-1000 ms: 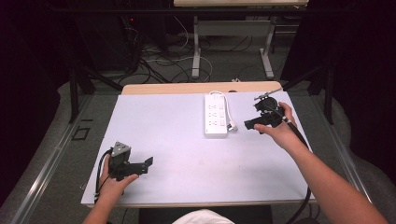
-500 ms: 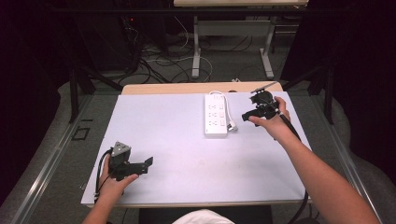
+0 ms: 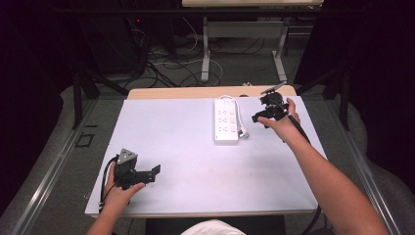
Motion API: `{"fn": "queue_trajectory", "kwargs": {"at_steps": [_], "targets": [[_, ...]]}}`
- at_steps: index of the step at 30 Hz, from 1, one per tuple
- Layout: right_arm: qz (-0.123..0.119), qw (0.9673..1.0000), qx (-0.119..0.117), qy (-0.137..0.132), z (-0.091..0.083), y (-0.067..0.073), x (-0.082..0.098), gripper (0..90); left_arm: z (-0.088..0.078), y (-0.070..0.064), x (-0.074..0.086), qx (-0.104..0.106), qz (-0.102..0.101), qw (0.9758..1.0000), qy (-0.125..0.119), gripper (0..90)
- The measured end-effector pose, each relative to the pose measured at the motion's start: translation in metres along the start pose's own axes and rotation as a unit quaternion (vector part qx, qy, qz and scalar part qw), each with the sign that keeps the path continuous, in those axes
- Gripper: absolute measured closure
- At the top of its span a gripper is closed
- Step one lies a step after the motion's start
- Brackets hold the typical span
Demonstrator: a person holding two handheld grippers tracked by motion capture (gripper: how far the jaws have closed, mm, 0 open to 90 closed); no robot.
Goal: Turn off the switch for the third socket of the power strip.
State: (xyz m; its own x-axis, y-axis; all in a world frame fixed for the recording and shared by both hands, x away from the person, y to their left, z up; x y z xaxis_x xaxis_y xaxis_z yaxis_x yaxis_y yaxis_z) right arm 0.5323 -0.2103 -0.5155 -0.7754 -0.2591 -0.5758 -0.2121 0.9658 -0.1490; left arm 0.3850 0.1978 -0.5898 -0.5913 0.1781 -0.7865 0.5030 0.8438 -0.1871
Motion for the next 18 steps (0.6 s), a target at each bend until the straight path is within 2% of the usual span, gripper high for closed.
{"fn": "queue_trajectory", "kwargs": {"at_steps": [4,11,18], "targets": [[0.002,0.9999,-0.010,0.012,0.006,0.006,-0.001,15.5,0.000,-0.001,0.000,0.002,0.001,1.0000,0.004,0.4],[0.000,0.9998,-0.009,0.016,0.012,0.014,-0.003,15.5,0.000,0.000,0.000,0.003,0.001,1.0000,0.004,0.4],[0.008,0.9996,-0.020,0.017,0.018,0.022,-0.007,16.8,0.000,0.000,0.001,0.003,0.000,1.0000,0.005,0.4]]}}
Point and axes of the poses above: each handheld gripper's, and its own axes: z roughly forward along the jaws, x roughly out of its underside, y roughly to its left, the point moved 9 cm from there along z, roughly forward along the jaws, and after that the axes turned 6 degrees about x, right-handed, at the moved point
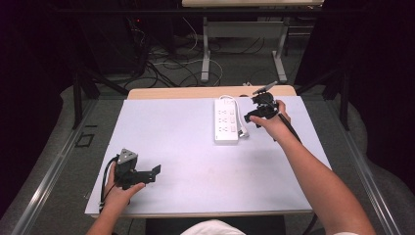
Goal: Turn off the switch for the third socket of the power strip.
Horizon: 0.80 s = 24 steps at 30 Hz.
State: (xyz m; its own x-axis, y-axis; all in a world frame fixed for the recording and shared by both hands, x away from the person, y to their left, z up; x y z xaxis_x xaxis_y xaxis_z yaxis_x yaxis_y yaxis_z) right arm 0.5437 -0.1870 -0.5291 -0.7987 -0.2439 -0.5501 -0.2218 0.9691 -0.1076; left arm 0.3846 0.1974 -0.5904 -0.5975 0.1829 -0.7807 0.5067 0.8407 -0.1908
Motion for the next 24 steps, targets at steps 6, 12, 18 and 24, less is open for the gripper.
{"fn": "queue_trajectory", "kwargs": {"at_steps": [6,12,18,24], "targets": [[0.005,1.0000,-0.002,0.001,0.002,0.007,-0.005,17.9,0.001,0.000,0.000,-0.001,0.000,1.0000,0.000,0.4],[0.006,1.0000,-0.002,0.007,0.005,0.015,-0.009,19.5,0.001,0.000,0.000,-0.002,0.000,1.0000,-0.003,0.4],[0.005,0.9999,-0.010,0.010,0.011,0.028,-0.013,23.8,0.000,0.000,0.000,0.001,-0.001,1.0000,0.000,0.4],[0.004,0.9998,-0.013,0.014,0.016,0.035,-0.013,31.7,0.000,0.001,0.000,0.001,0.000,1.0000,0.001,0.4]]}}
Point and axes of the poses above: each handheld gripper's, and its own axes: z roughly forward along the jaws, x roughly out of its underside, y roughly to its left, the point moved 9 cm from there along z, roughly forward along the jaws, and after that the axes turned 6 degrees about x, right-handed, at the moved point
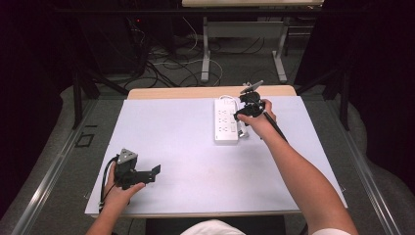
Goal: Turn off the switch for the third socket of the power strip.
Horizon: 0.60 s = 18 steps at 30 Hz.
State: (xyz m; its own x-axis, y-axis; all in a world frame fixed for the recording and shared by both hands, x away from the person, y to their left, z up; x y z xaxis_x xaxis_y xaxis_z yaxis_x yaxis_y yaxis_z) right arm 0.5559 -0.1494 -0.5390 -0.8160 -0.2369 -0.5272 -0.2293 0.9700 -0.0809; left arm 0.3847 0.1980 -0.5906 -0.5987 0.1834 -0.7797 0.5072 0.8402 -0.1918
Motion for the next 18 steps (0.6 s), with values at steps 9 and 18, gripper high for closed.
{"fn": "queue_trajectory", "kwargs": {"at_steps": [9,18], "targets": [[0.011,0.9998,-0.009,0.013,0.005,0.009,0.001,44.8,0.001,0.000,0.000,-0.003,0.000,1.0000,-0.002,0.5],[0.017,0.9995,-0.015,0.023,0.013,0.023,0.003,56.1,0.000,0.000,0.000,0.000,-0.001,1.0000,0.000,0.5]]}}
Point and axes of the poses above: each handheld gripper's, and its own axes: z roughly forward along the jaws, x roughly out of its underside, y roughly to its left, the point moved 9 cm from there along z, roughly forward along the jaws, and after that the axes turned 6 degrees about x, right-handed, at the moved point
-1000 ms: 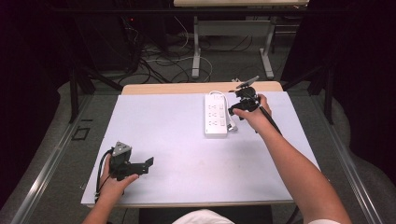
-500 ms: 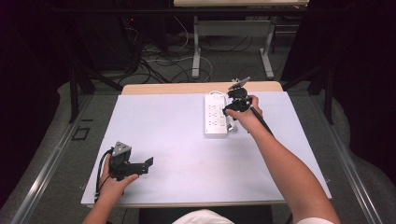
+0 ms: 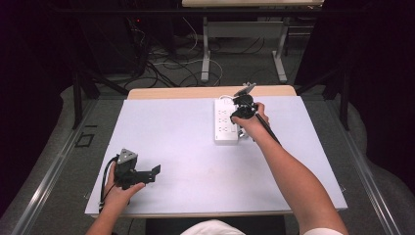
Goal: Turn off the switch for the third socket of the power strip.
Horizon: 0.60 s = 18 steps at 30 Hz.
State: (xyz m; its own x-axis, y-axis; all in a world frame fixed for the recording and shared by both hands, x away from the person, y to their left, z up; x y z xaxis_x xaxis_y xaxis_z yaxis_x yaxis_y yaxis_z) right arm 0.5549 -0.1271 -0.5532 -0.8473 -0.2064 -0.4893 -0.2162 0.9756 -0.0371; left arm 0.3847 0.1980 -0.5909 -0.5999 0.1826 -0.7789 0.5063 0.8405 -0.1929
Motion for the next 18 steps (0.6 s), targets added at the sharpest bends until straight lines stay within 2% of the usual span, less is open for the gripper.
{"fn": "queue_trajectory", "kwargs": {"at_steps": [11,12,17,18], "targets": [[0.006,0.9998,-0.015,0.014,0.006,0.011,0.002,66.2,0.000,0.000,0.000,-0.001,-0.001,1.0000,0.000,0.6],[0.007,0.9998,-0.018,0.008,0.007,0.012,0.002,67.0,0.000,0.000,0.000,-0.001,0.000,1.0000,0.002,0.6],[0.004,0.9996,-0.020,0.019,0.010,0.015,0.004,71.2,0.000,0.000,0.000,0.000,0.000,1.0000,0.000,0.6],[0.005,0.9997,-0.013,0.020,0.011,0.014,0.004,71.9,0.000,0.000,0.000,0.000,0.000,1.0000,0.001,0.6]]}}
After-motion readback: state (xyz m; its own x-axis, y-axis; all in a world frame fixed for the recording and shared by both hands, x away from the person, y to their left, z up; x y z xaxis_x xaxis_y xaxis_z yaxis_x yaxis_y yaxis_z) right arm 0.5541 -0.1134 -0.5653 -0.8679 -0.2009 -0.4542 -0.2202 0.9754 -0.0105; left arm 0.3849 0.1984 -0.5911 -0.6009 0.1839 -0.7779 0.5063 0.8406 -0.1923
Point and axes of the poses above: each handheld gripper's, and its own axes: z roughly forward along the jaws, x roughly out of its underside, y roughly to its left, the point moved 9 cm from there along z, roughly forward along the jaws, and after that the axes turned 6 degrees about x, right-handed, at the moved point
